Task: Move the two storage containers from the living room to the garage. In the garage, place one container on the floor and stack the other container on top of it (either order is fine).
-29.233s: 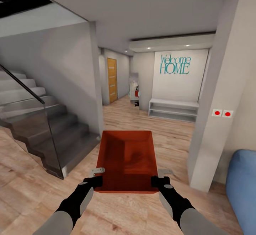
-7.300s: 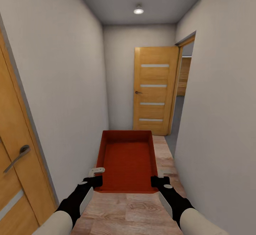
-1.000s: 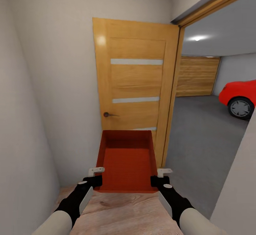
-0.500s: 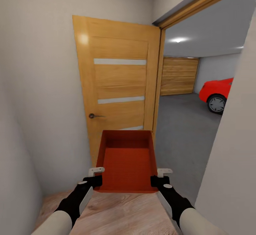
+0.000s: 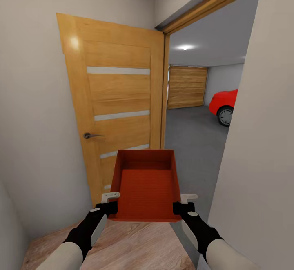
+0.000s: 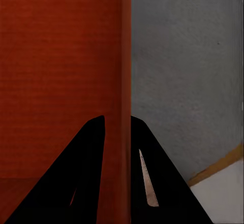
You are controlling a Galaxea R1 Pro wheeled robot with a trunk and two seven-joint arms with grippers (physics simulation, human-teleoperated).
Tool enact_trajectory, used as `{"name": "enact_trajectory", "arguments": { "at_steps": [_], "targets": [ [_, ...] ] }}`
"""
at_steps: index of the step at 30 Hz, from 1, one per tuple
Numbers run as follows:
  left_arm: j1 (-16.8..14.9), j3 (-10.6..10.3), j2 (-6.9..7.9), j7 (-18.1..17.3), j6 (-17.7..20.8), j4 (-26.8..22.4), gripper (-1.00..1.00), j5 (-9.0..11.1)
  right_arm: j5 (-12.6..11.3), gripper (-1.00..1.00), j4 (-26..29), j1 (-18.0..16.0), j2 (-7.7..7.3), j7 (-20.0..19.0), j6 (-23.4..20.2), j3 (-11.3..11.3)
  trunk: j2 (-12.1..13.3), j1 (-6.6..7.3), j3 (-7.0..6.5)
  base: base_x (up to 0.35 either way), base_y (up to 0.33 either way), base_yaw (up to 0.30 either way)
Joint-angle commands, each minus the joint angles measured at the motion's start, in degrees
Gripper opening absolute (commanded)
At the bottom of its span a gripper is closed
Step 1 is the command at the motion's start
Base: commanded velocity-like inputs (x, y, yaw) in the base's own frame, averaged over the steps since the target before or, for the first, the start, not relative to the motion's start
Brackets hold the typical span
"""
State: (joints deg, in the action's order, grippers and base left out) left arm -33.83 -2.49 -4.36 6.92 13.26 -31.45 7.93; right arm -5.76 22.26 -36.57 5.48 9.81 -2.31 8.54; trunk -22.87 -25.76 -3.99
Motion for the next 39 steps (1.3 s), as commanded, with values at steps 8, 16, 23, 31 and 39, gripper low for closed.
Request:
{"name": "enact_trajectory", "arguments": {
  "at_steps": [8,16,23,31,39],
  "targets": [
    [0.0,1.8,1.2,0.8,-0.3,-0.4,-1.0,-0.3,-0.9,-1.0,-0.1,0.0,-0.65,0.6,-0.2,-0.2,-0.1,-0.02,0.02,0.0,0.0,-0.266],
    [0.0,1.8,1.2,0.8,-0.3,-0.4,-1.0,-0.3,-0.9,-1.0,0.0,0.0,-0.65,0.6,-0.2,-0.2,-0.1,-0.02,0.02,0.0,0.0,-0.259],
    [0.0,1.8,1.2,0.8,-0.3,-0.4,-1.0,-0.3,-0.9,-1.0,-0.1,0.0,-0.65,0.5,-0.1,-0.2,-0.1,-0.02,0.02,0.0,0.0,-0.067],
    [0.0,1.8,1.2,0.8,-0.3,-0.4,-1.0,-0.3,-0.9,-1.0,-0.1,0.0,-0.65,0.5,0.1,-0.2,-0.1,-0.02,0.02,0.0,0.0,-0.002],
    [0.0,1.8,1.13,0.8,-0.3,-0.3,-1.0,-0.3,-0.9,-1.0,-0.1,0.0,-0.66,0.5,0.0,-0.3,-0.1,-0.02,0.02,0.005,0.004,0.0]
  ]
}}
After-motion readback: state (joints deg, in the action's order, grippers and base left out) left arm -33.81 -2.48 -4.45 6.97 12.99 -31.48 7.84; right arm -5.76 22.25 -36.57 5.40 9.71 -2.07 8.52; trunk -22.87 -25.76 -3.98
